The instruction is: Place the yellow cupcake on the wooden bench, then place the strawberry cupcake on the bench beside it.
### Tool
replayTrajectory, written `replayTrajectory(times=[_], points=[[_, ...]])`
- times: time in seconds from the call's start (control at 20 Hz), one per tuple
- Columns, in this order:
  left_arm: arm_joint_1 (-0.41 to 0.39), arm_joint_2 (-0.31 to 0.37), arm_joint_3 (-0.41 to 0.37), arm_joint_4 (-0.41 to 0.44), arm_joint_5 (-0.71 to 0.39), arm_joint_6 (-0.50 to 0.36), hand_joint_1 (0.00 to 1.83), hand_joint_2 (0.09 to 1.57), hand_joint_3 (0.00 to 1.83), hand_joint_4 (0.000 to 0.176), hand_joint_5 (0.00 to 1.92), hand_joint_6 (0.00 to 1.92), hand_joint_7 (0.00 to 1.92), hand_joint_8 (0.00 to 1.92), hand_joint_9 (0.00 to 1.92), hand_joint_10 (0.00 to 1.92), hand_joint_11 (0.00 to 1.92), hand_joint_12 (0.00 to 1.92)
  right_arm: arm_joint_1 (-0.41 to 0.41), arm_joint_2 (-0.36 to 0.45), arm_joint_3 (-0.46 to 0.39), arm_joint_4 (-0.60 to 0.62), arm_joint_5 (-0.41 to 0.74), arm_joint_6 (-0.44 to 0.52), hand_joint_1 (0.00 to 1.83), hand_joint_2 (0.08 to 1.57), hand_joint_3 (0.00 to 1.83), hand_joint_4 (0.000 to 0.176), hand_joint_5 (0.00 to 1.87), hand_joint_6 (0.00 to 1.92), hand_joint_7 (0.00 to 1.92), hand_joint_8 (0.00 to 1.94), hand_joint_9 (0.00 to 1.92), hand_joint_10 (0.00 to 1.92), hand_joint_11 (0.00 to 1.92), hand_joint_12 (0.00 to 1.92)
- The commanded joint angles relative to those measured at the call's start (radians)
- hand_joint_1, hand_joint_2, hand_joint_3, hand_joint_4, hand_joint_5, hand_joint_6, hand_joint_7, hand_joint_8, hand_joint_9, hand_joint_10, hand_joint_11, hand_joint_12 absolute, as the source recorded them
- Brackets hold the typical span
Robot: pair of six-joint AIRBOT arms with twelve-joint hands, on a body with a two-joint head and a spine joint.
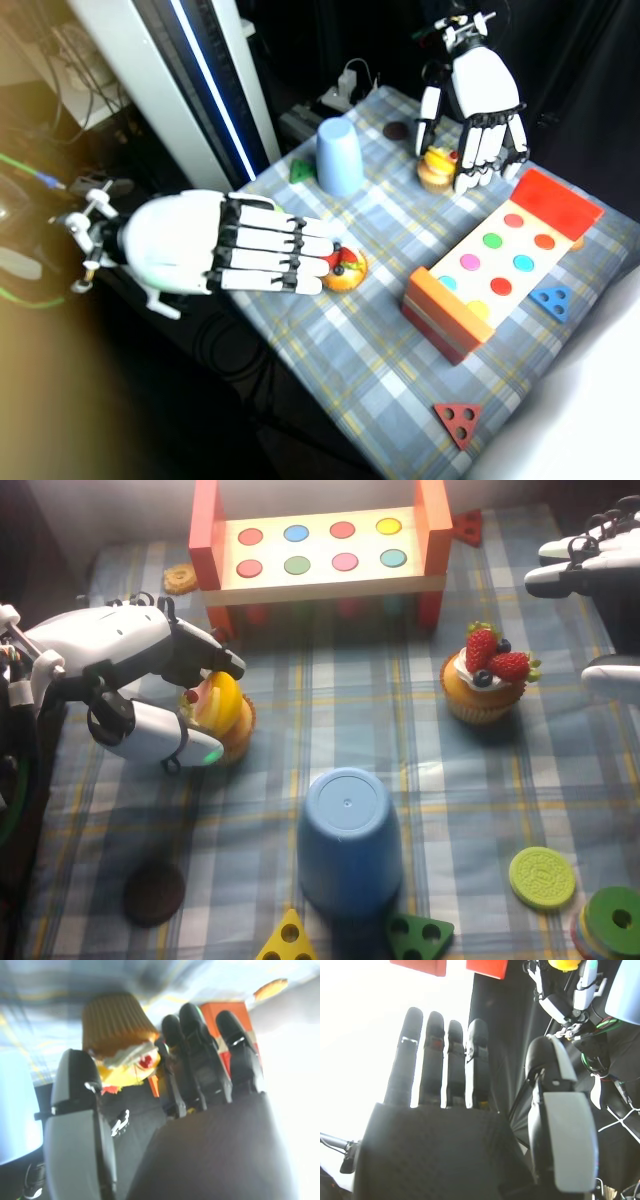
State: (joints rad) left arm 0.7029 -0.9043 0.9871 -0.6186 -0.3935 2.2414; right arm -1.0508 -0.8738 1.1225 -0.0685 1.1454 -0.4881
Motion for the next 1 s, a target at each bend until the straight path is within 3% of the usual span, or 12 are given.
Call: replayTrajectory(times=[0.0,0.3,0.35,0.4,0.5,0.6,0.65,0.7,0.75,0.8,0.85,0.95], points=[[-0.013,-0.004,0.006,0.001,-0.1,-0.003,0.95,1.03,0.0,0.044,0.79,0.0,0.96,0.02,0.84,0.02,0.02,0.76,0.01,0.001,0.004,0.028,0.119,0.002,0.66,1.24,0.0,0.0,0.54,0.0,0.43,0.0,0.42,0.0,0.19,0.56],[-0.014,0.018,-0.021,0.074,-0.187,-0.155,1.0,1.0,0.0,0.0,0.98,0.0,1.21,0.01,1.04,0.02,0.11,0.58,0.007,0.0,0.004,0.029,0.119,0.007,0.66,1.25,0.0,0.0,0.57,0.0,0.46,0.0,0.44,0.0,0.22,0.53],[-0.017,0.033,-0.034,0.105,-0.206,-0.189,1.06,1.04,0.0,0.108,1.11,0.55,1.25,0.01,1.08,0.02,0.1,0.62,0.006,0.0,0.004,0.03,0.119,0.009,0.66,1.25,0.0,0.0,0.57,0.01,0.46,0.0,0.44,0.0,0.23,0.53],[-0.028,0.058,-0.053,0.15,-0.226,-0.232,1.24,1.06,0.0,0.0,1.07,0.61,1.19,0.7,1.08,0.01,0.05,0.62,0.006,0.0,0.004,0.031,0.12,0.012,0.66,1.24,0.0,0.0,0.58,0.01,0.46,0.0,0.44,0.0,0.24,0.53],[-0.052,0.086,-0.074,0.219,-0.256,-0.286,1.27,1.09,0.0,0.0,1.0,0.69,1.08,1.04,1.05,0.01,0.04,0.7,0.006,0.0,0.005,0.032,0.12,0.012,0.61,1.25,0.0,0.0,0.57,0.0,0.45,0.0,0.44,0.0,0.26,0.53],[-0.091,0.103,-0.084,0.272,-0.283,-0.324,1.27,1.08,0.0,0.0,0.97,0.79,1.17,0.86,1.1,0.02,0.12,0.77,0.006,0.0,0.005,0.033,0.121,0.012,0.62,1.26,0.0,0.0,0.55,0.0,0.44,0.0,0.42,0.0,0.27,0.48],[-0.114,0.104,-0.084,0.29,-0.286,-0.324,1.11,1.06,0.0,0.062,1.06,0.81,1.2,0.27,1.11,0.01,0.09,0.79,0.006,0.0,0.005,0.033,0.121,0.012,0.61,1.25,0.0,0.0,0.56,0.0,0.46,0.0,0.44,0.0,0.31,0.43],[-0.141,0.104,-0.08,0.309,-0.285,-0.324,1.11,1.06,0.0,0.062,1.06,0.81,1.2,0.27,1.11,0.01,0.09,0.79,0.006,0.0,0.005,0.033,0.12,0.012,0.61,1.25,0.0,0.0,0.56,0.0,0.46,0.0,0.44,0.0,0.31,0.43],[-0.167,0.103,-0.074,0.32,-0.282,-0.324,1.07,1.05,0.0,0.138,1.09,0.78,1.21,0.1,1.12,0.01,0.12,0.78,0.006,0.0,0.006,0.033,0.119,0.012,0.63,1.25,0.0,0.0,0.58,0.0,0.47,0.0,0.45,0.0,0.32,0.41],[-0.204,0.101,-0.064,0.334,-0.274,-0.324,1.08,1.05,0.0,0.11,1.11,0.76,1.2,0.04,1.12,0.01,0.13,0.77,0.006,-0.001,0.007,0.033,0.119,0.012,0.64,1.24,0.0,0.0,0.58,0.0,0.48,0.0,0.46,0.0,0.35,0.37],[-0.25,0.095,-0.049,0.348,-0.259,-0.324,1.25,1.02,0.0,0.0,1.1,0.68,1.34,0.33,1.13,0.01,0.14,0.81,0.006,-0.001,0.008,0.033,0.119,0.012,0.62,1.25,0.0,0.0,0.58,0.0,0.46,0.0,0.45,0.0,0.35,0.36],[-0.319,0.07,-0.008,0.358,-0.213,-0.324,1.27,1.04,0.0,0.0,1.02,0.81,1.29,0.54,1.07,0.0,0.09,0.93,0.006,-0.002,0.01,0.033,0.119,0.012,0.62,1.25,0.0,0.0,0.57,0.0,0.47,0.0,0.46,0.0,0.36,0.36]])
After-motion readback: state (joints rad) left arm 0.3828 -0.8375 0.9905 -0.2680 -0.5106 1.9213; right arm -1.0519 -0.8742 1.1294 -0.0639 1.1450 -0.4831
